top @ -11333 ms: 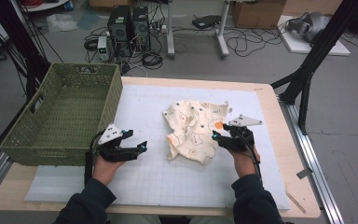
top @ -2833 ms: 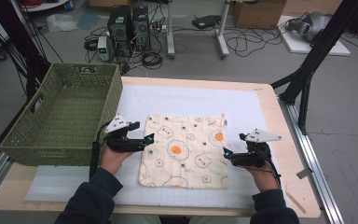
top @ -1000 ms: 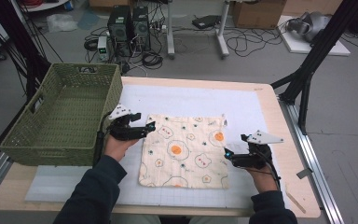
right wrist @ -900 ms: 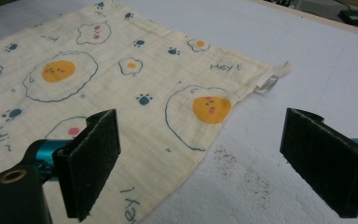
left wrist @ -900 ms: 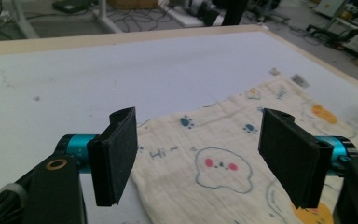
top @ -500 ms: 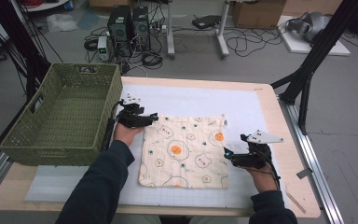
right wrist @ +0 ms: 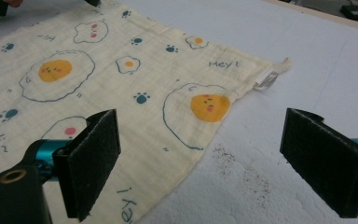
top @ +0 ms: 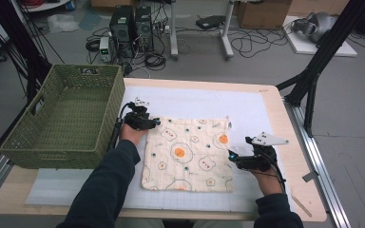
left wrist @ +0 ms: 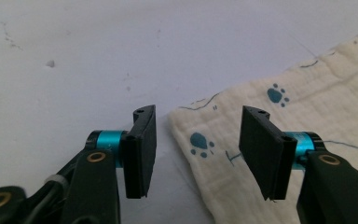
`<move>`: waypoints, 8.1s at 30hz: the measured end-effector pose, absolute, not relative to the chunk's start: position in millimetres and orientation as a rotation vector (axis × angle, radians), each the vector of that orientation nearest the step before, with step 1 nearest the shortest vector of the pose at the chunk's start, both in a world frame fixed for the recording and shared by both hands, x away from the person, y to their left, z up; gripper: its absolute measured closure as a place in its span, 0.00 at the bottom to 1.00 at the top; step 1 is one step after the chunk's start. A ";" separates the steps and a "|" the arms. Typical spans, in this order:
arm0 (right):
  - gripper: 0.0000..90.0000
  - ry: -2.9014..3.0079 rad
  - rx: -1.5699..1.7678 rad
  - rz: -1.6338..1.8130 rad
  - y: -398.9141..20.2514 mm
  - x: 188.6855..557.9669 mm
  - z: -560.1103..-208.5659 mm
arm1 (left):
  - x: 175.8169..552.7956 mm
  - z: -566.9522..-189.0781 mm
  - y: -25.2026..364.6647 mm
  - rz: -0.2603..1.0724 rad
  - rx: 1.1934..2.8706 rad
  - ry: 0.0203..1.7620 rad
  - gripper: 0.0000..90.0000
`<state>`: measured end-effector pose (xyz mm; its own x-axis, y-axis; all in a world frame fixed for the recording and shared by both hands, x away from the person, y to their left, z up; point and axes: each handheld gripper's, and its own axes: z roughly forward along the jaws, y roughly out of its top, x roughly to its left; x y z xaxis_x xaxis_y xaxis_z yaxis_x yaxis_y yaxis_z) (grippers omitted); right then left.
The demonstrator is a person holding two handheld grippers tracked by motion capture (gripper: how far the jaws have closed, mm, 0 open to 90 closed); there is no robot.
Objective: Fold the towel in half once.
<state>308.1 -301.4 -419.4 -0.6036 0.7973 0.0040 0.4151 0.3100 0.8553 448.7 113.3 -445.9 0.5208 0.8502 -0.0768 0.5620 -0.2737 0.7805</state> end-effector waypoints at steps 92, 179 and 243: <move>0.94 2.286 0.878 1.254 -275.3 357.8 -393.8 | 357.2 -407.7 140.4 0.472 1.745 0.871 0.97; 0.94 2.537 1.024 1.083 -275.0 348.3 -441.0 | 352.4 -451.4 134.4 0.299 2.002 0.962 0.95; 0.74 2.447 0.964 1.064 -250.3 322.7 -444.7 | 326.5 -450.5 124.7 0.357 2.049 0.894 0.80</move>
<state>322.7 -250.3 -444.7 -0.7284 0.6851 -0.0097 0.4600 0.4995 0.7341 326.5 124.7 -450.5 0.7035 0.7073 -0.0694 0.4646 -0.3837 0.7981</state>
